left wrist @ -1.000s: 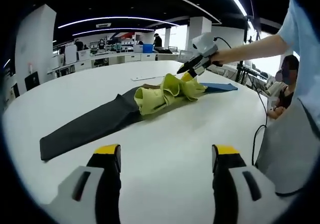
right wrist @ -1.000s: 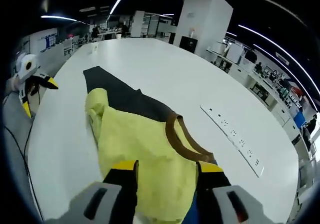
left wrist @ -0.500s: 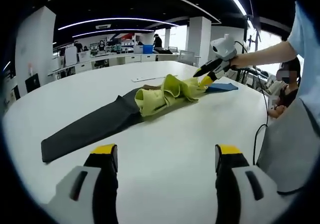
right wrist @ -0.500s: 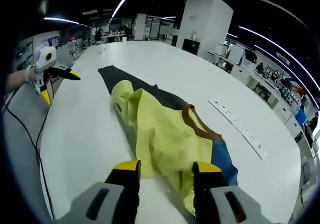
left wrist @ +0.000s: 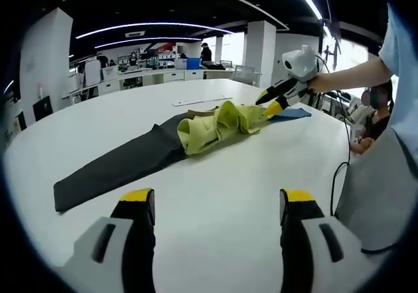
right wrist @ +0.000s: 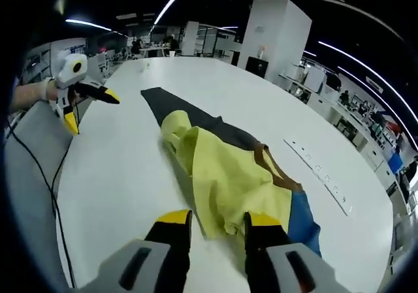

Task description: Fold the garment on the visible template until the final outline fits inside the template.

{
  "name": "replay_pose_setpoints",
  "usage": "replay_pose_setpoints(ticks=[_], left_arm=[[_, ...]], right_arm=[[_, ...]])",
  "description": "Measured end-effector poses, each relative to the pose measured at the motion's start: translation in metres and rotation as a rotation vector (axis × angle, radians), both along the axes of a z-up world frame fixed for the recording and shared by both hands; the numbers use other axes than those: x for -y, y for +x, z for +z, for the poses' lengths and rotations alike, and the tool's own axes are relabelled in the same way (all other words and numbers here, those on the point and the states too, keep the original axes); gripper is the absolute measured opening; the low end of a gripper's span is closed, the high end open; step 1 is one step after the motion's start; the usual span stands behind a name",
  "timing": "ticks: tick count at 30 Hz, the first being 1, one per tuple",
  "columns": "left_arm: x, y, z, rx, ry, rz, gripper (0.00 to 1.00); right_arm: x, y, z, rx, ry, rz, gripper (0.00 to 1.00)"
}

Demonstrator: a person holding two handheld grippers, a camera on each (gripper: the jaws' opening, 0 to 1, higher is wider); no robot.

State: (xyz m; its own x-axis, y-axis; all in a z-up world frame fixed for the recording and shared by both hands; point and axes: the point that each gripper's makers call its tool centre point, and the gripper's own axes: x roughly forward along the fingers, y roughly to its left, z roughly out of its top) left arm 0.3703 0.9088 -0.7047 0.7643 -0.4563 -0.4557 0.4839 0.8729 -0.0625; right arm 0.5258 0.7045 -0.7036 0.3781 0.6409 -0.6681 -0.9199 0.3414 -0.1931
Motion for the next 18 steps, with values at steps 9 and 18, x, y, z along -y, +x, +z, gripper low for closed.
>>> replay_pose_setpoints(ticks=[9, 18], left_arm=[[0.000, 0.000, 0.000, -0.001, -0.002, -0.002, 0.75], [-0.002, 0.000, 0.000, -0.002, -0.005, 0.005, 0.75]], right_arm=[[-0.003, -0.013, -0.020, -0.053, -0.030, 0.027, 0.21], [0.005, 0.001, -0.056, -0.078, -0.116, 0.009, 0.17]])
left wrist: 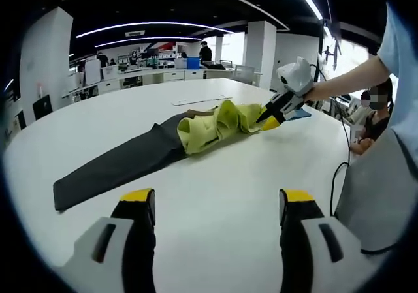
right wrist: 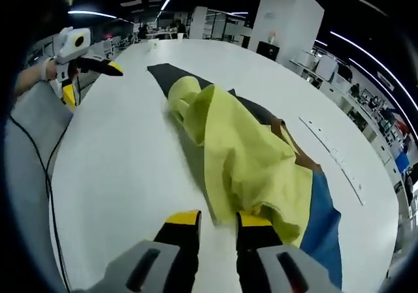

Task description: Fold the garment on the visible template until the final outline fits inside the template.

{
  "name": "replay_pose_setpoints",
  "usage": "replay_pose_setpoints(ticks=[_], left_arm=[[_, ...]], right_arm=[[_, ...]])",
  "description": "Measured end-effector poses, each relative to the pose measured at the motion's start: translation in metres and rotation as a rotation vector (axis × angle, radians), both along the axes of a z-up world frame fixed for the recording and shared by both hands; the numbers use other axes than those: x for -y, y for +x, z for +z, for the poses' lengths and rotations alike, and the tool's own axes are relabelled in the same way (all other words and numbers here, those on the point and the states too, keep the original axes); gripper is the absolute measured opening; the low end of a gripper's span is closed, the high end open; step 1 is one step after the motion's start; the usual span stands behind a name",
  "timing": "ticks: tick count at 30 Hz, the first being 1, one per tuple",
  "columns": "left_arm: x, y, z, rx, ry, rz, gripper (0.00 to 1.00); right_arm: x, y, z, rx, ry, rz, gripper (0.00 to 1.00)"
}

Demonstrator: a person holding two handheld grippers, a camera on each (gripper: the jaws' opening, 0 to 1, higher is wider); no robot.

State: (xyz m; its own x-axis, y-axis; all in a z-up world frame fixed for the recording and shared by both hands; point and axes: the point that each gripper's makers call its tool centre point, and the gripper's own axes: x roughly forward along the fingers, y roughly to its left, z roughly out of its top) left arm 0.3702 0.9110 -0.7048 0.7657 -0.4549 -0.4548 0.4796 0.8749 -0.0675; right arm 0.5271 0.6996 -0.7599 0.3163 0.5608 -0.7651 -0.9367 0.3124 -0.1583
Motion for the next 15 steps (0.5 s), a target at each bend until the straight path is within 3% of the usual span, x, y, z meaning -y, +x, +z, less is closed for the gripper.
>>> replay_pose_setpoints(ticks=[6, 12, 15], left_arm=[[0.000, 0.000, 0.000, -0.002, 0.000, 0.002, 0.74], [0.000, 0.000, -0.001, -0.005, -0.001, 0.005, 0.74], [0.000, 0.000, -0.002, -0.008, 0.001, 0.003, 0.74]], right_arm=[[0.002, 0.005, -0.011, 0.003, -0.034, 0.005, 0.13], [0.004, 0.007, -0.011, 0.003, -0.032, -0.005, 0.08], [0.005, 0.006, -0.010, 0.005, -0.032, -0.006, 0.00]])
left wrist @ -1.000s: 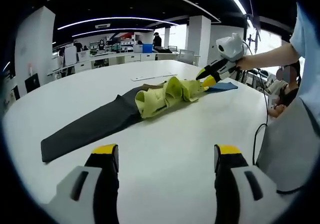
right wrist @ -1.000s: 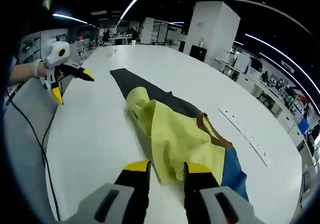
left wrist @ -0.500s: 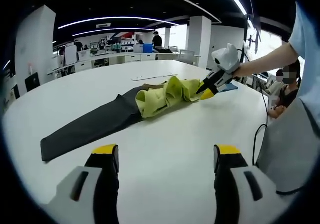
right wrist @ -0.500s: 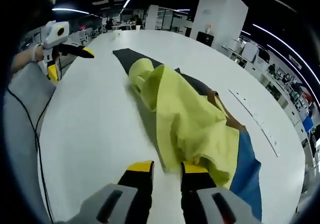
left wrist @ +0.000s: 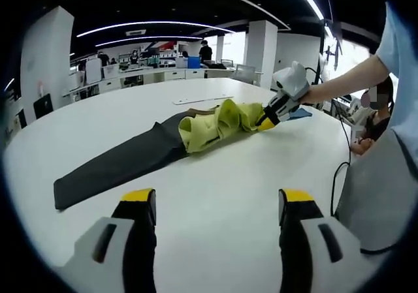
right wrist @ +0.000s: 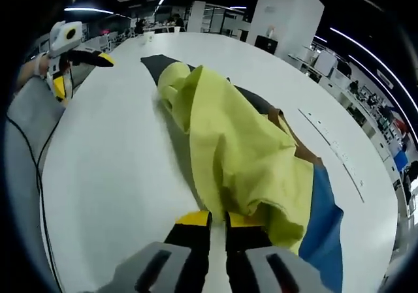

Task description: Fold the garment on the visible template until the final outline fits inside the template.

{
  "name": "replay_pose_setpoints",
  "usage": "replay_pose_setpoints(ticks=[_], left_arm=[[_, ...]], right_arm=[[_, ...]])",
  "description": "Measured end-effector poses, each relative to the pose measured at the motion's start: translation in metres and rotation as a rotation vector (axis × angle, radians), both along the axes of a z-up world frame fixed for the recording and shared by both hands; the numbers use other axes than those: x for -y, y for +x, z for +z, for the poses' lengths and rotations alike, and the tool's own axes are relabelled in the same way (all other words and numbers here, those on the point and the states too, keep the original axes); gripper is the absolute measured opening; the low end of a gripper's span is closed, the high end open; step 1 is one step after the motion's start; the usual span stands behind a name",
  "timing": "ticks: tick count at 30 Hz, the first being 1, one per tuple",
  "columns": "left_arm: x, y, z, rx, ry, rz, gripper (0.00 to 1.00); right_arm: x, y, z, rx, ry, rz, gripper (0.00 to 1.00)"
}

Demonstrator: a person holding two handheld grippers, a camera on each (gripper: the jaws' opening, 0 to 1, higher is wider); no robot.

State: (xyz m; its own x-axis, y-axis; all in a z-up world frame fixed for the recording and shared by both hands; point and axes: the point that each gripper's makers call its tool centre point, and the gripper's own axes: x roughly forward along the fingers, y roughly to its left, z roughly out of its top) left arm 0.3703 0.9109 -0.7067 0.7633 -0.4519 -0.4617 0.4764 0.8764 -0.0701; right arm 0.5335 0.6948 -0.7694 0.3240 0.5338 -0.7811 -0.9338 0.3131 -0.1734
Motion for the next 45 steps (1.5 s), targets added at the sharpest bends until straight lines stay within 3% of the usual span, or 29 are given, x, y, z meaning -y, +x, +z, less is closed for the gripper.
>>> replay_pose_setpoints(ticks=[11, 23, 33, 40, 45], left_arm=[[0.001, -0.001, -0.001, -0.002, 0.006, -0.007, 0.73], [0.000, 0.000, 0.005, 0.012, -0.034, 0.008, 0.72], [0.005, -0.002, 0.000, -0.011, -0.029, -0.009, 0.71], [0.007, -0.003, -0.003, -0.024, -0.031, -0.022, 0.70], [0.009, -0.003, -0.003, -0.023, -0.029, -0.032, 0.68]], right_arm=[[0.016, -0.011, 0.022, -0.020, 0.053, -0.062, 0.00], [0.058, -0.042, 0.043, -0.045, 0.098, -0.137, 0.00], [0.095, -0.083, 0.039, -0.092, 0.091, -0.180, 0.00], [0.101, -0.117, 0.030, -0.133, 0.095, -0.188, 0.00], [0.100, -0.130, 0.023, -0.151, 0.102, -0.204, 0.00]])
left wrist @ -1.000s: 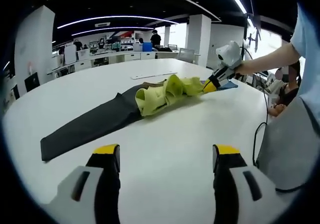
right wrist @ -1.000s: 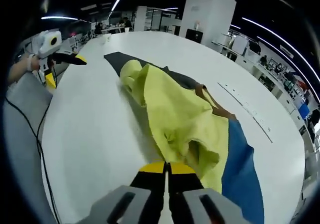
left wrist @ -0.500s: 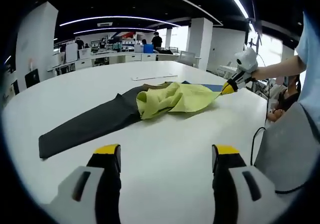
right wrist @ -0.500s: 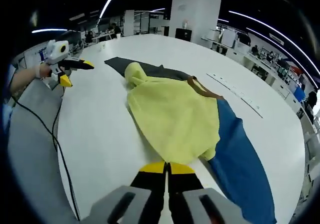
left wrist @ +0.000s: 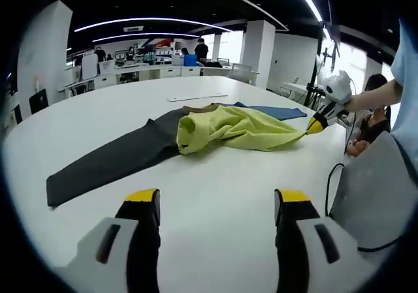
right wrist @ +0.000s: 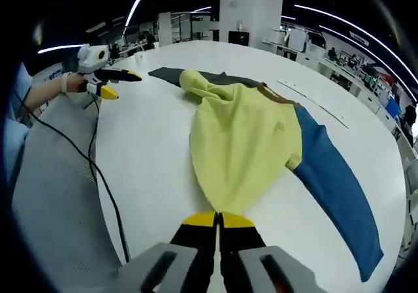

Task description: Fold the garment on the visible template until the final outline fits inside the template.

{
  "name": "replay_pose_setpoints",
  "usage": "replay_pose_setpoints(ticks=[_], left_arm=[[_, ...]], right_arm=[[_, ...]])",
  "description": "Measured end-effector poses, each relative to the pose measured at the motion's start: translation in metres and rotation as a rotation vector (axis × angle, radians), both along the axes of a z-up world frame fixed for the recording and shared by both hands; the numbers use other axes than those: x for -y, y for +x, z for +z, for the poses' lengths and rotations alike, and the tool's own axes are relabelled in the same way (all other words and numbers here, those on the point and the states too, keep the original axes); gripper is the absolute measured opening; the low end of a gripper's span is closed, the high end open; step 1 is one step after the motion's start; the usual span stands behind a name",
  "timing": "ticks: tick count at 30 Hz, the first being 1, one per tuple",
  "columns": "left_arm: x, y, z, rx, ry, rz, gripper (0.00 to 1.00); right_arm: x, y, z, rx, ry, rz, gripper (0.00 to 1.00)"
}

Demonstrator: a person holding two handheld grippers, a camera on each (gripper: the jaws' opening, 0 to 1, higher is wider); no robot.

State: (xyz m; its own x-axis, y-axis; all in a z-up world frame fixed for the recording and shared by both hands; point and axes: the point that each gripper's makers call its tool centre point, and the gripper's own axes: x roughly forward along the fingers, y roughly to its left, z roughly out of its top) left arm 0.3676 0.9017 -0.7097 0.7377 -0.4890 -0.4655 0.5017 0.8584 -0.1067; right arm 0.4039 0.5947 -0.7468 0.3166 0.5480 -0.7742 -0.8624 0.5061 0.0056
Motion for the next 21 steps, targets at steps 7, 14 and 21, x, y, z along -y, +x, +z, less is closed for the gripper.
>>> replay_pose_setpoints(ticks=[7, 14, 21], left_arm=[[0.005, 0.013, 0.007, 0.023, 0.029, -0.048, 0.55], [0.012, 0.061, 0.011, 0.064, 0.114, -0.076, 0.44], [0.031, 0.095, -0.002, 0.067, 0.159, -0.100, 0.25]], right_arm=[[-0.001, 0.003, -0.001, 0.003, 0.009, -0.021, 0.00], [-0.002, 0.008, 0.002, 0.008, 0.029, -0.043, 0.00], [-0.002, 0.009, 0.002, 0.004, 0.046, -0.061, 0.00]])
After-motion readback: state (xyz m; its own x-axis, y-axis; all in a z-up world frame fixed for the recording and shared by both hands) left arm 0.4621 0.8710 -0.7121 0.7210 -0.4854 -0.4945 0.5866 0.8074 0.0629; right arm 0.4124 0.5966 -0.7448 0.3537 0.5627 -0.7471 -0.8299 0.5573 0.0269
